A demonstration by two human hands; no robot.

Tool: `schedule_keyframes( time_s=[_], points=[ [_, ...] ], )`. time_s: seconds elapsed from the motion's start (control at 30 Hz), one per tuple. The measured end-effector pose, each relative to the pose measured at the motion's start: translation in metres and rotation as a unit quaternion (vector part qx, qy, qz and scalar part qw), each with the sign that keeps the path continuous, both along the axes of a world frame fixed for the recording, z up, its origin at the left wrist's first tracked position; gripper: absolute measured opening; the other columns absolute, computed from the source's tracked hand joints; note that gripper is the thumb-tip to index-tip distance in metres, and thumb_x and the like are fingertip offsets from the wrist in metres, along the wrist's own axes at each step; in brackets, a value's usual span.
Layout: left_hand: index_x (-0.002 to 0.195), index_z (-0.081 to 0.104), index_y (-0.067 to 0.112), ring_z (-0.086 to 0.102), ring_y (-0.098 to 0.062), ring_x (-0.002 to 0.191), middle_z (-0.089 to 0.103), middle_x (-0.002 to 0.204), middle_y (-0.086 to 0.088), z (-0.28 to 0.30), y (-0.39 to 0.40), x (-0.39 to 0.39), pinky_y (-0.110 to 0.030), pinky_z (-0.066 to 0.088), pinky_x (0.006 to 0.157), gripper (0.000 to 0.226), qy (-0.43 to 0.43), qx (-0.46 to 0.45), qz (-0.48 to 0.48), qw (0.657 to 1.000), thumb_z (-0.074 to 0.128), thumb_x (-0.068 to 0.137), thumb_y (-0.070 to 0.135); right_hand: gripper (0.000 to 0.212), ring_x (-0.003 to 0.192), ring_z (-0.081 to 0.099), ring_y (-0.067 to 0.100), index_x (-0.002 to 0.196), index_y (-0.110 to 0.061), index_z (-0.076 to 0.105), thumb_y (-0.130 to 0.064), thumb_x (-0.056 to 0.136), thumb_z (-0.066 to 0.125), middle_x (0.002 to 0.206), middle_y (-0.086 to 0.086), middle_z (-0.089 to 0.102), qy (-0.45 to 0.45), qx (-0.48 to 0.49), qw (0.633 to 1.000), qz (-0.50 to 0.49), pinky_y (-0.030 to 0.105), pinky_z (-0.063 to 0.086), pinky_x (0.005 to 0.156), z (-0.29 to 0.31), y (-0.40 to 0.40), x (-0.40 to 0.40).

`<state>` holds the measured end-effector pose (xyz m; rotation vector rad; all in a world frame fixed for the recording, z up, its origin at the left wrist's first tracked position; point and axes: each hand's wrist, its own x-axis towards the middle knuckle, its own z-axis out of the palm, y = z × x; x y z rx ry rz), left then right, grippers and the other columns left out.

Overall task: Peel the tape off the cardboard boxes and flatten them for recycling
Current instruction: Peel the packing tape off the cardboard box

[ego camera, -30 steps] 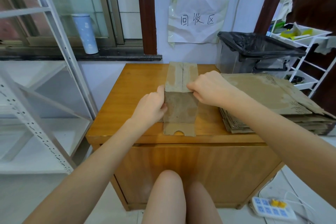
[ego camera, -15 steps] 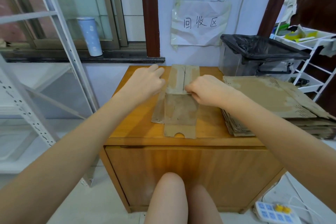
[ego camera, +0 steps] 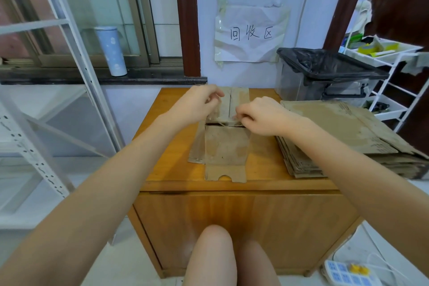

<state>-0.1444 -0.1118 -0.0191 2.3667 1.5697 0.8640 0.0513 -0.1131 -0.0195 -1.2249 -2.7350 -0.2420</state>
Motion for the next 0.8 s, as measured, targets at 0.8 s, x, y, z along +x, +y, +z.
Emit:
schedule_keyframes(
  time_s=[0.8],
  points=[
    [0.098,0.061,0.013,0.062,-0.019,0.084,0.063,0.078,0.0,-0.016,-0.003,0.011,-0.028,0.052,0.078,0.028,-0.275,-0.113,0.053,0.953,0.033,0.1,0.008,0.039,0.062,0.056,0.015,0.091,-0.021,0.065,-0.041,0.101,0.034,0.068,-0.006,0.058,0.047,0.081,0.995,0.022,0.031,0.047,0.062,-0.01,-0.005,-0.012]
  ],
)
